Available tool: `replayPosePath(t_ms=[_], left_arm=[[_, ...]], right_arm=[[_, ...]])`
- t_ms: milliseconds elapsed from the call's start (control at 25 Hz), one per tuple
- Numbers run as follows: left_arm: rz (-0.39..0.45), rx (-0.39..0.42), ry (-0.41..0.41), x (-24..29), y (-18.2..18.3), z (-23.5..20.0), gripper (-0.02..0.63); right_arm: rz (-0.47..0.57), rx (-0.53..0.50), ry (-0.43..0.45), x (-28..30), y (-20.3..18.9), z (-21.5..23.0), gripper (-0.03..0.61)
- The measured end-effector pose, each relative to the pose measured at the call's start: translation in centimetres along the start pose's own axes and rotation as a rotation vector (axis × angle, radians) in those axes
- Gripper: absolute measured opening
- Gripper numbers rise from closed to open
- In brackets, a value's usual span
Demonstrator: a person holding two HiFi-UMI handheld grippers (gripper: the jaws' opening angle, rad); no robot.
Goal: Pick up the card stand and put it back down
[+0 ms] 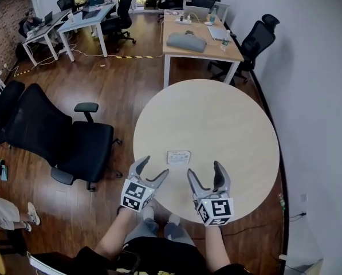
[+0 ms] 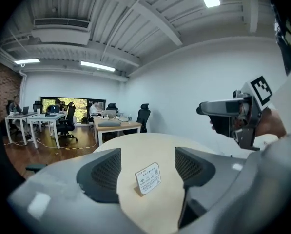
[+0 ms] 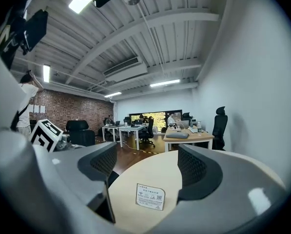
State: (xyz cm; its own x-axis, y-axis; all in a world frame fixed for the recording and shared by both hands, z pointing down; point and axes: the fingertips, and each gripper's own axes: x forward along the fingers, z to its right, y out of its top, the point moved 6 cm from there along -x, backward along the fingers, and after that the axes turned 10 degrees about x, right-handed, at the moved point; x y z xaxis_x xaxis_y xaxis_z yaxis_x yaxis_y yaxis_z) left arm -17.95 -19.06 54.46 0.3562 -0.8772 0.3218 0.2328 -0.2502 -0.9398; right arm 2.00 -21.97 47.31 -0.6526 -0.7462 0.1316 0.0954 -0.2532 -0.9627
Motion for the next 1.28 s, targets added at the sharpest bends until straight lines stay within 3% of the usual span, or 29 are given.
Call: replayPosePath(t_ms=[320, 480, 720, 960, 1040, 1120, 1200, 1280], left_arm=[[-0.185, -0.065, -0.140, 6.9, -8.5, 0.3, 0.319], [-0.214, -0.121, -0.182, 10.1, -11.2, -0.2, 0.319], [-0.226, -0.132, -0.245, 14.7, -13.3, -0.5, 0.314], [-0.216, -0.052, -0.227, 16.9, -13.4, -0.7, 0.211], [-0.210, -0.033, -0.221, 17.2, -13.2, -0.7, 0.136], [-0.185, -0.033, -0.239, 17.2, -12.8, -0.4, 0.114], [-0.146, -0.039, -0.262, 17.0, -12.1, 0.1, 0.023], [-0.124, -0.043, -0.291, 17.0, -11.4, 0.4, 0.015]], right_arm=[[-0.068, 0.047, -0.069, 1.3, -3.9, 1.9, 0.387], [-0.090, 0.058, -0.071, 1.9, -5.1, 2.4, 0.387], [-0.125, 0.076, -0.090, 2.6, -7.0, 3.8, 0.387], [-0.137, 0.076, -0.106, 2.5, -7.6, 4.6, 0.387], [-0.139, 0.077, -0.114, 2.5, -7.7, 4.9, 0.387], [-0.140, 0.079, -0.119, 2.5, -7.7, 5.2, 0.387], [-0.136, 0.078, -0.120, 2.4, -7.4, 5.3, 0.387], [-0.129, 0.075, -0.119, 2.5, -7.0, 5.4, 0.387]])
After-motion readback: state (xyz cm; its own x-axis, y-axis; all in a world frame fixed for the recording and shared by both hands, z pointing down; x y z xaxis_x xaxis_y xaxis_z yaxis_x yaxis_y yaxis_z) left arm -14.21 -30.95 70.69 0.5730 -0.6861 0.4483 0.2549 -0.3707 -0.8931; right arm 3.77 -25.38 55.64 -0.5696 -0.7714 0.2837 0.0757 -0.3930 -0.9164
